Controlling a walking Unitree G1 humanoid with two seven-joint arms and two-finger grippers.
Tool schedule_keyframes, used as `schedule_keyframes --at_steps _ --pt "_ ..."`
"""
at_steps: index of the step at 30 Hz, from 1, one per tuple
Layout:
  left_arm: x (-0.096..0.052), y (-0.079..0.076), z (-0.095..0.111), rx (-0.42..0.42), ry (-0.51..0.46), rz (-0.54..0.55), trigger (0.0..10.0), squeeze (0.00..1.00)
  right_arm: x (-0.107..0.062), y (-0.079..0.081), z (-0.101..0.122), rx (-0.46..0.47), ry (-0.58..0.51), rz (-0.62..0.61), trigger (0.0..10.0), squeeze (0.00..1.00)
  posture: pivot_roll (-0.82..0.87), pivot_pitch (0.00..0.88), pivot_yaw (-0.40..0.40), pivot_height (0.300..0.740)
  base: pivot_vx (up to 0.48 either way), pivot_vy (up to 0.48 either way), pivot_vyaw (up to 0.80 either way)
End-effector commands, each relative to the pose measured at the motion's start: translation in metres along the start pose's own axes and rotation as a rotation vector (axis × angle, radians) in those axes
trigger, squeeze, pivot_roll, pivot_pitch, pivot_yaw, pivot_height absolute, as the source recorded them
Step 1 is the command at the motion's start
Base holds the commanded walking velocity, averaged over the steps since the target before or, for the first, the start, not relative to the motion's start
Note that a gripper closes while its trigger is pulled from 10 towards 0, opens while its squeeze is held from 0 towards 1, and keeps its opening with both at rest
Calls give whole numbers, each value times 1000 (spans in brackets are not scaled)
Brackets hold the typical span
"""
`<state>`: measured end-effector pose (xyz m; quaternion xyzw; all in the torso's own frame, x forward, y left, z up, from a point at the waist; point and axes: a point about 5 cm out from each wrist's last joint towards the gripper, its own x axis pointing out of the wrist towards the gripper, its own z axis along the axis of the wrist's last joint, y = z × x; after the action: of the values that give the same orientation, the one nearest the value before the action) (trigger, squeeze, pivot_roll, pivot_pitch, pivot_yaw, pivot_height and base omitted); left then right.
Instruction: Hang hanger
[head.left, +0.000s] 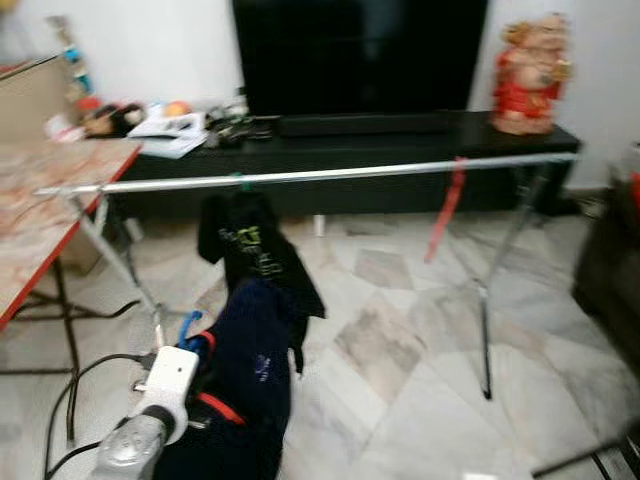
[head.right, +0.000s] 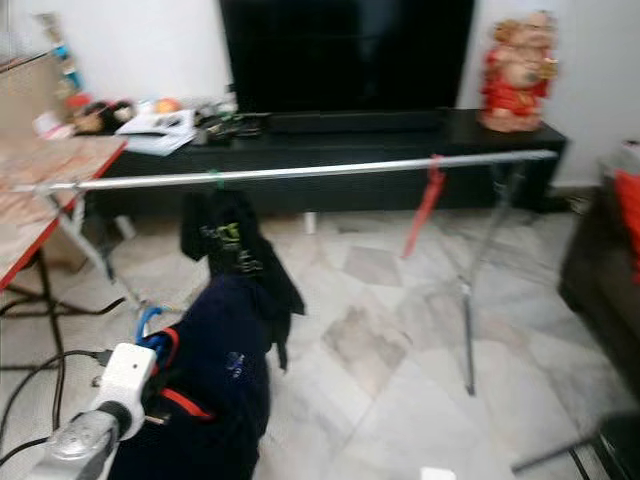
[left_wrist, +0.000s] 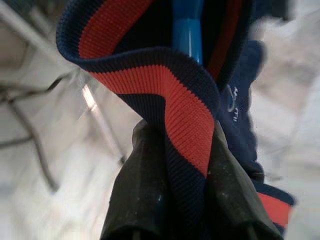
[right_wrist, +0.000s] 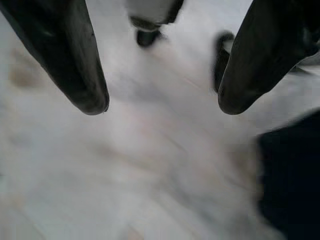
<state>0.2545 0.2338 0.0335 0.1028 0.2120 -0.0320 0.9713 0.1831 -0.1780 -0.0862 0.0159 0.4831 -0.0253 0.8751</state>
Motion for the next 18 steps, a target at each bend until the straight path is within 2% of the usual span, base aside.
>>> schedule_keyframes --at_steps 1,3,8,13,18 --pt "1 0 9 4 -38 0 10000 0 -2 -11 -12 4 38 -26 10000 0 169 0 51 740 330 0 0" --pt "-2 3 7 8 -30 11 10000 0 -3 -9 -18 -23 54 -13 10000 0 176 0 49 740 334 0 0" --pt "-4 7 5 8 -26 24 10000 0 -4 -8 -22 -67 77 0 10000 0 177 0 37 740 338 0 541" --pt "-5 7 2 -2 -21 37 10000 0 -3 -9 -17 -113 70 22 10000 0 169 0 25 740 340 0 598" --pt "-3 2 2 -7 -22 38 10000 0 -2 -16 -8 -116 50 11 10000 0 155 0 14 740 340 0 611"
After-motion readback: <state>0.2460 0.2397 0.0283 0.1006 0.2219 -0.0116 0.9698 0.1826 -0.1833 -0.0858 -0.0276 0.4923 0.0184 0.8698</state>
